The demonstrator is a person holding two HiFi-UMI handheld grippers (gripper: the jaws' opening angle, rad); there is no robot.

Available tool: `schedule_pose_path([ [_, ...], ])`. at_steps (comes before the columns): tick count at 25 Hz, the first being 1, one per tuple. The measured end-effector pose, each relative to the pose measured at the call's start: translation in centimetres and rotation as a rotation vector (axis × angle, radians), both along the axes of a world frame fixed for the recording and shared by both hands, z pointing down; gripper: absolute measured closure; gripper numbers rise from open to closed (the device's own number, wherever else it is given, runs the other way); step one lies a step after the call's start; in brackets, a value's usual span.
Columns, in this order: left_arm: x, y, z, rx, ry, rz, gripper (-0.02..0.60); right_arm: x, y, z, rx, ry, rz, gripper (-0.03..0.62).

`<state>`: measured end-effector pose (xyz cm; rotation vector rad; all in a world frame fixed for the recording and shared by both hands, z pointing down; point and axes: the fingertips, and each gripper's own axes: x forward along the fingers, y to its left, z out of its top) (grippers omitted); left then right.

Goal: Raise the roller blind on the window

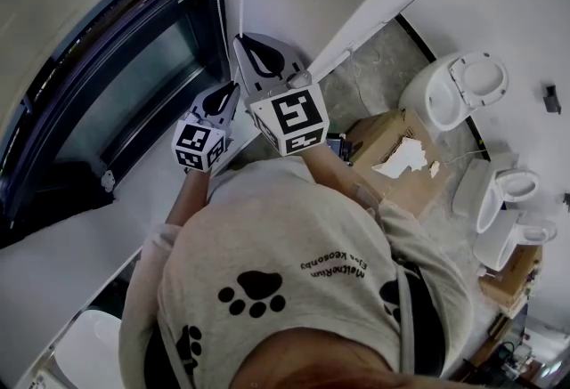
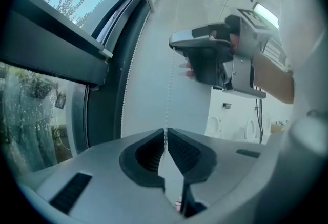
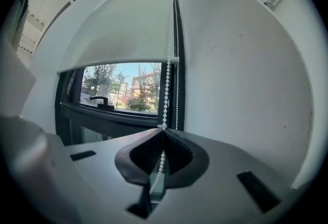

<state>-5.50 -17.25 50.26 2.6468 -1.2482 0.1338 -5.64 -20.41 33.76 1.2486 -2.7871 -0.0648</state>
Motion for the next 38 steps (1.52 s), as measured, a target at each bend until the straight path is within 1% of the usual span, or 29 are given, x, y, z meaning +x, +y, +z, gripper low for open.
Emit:
schedule_pose_path([
  [2,-0.2,0.0,-1.5,0.017,0.026,-0.001,0.568,0.1,-0.1,0.1,-0.010,-0.005,-0.003,0.585],
  [3,-0.4,-0.1,-2.5,0.030,0.037,-0.002,0.548,0.1,-0.2,0.1,-0.014,-0.006,-0.004,0.585],
  [4,-0.5,-0.2,-3.7,0.045,0.049,-0.002,0.514,0.1,-0.2,0.1,-0.016,-0.005,-0.004,0.585],
  [5,-0.7,-0.3,-5.0,0.062,0.061,0.000,0.502,0.1,-0.3,0.1,-0.015,-0.002,-0.004,0.585],
  [7,-1.0,-0.4,-7.7,0.100,0.078,0.007,0.502,0.1,-0.1,0.1,-0.007,0.004,-0.005,0.585],
  [10,-1.7,-0.5,-11.1,0.147,0.080,0.007,0.502,0.1,0.1,0.2,-0.009,0.003,-0.008,0.585],
  [14,-2.6,-0.6,-15.0,0.193,0.099,0.002,0.502,0.0,0.0,1.7,-0.046,0.023,-0.011,0.585],
  [18,-2.5,-0.6,-17.7,0.223,0.103,0.015,0.502,-0.1,0.2,4.4,-0.089,0.056,-0.012,0.585],
  [21,-1.9,-0.5,-18.8,0.239,0.094,0.034,0.502,-0.3,0.4,5.4,-0.098,0.067,-0.012,0.585],
  [27,-0.7,-0.7,-21.0,0.272,0.081,0.065,0.502,-0.3,0.5,5.4,-0.090,0.066,-0.012,0.585],
  [33,0.1,-1.6,-24.1,0.322,0.044,0.091,0.502,-0.7,0.9,5.4,-0.084,0.072,-0.023,0.585],
  [36,0.3,-2.3,-25.1,0.326,0.024,0.097,0.503,-1.0,1.2,5.4,-0.080,0.073,-0.027,0.585],
  [37,0.4,-2.5,-25.3,0.321,0.015,0.097,0.523,-1.1,1.2,5.4,-0.079,0.072,-0.028,0.585],
  [38,0.5,-2.6,-25.3,0.316,0.010,0.100,0.555,-1.1,1.3,5.4,-0.078,0.071,-0.028,0.585],
])
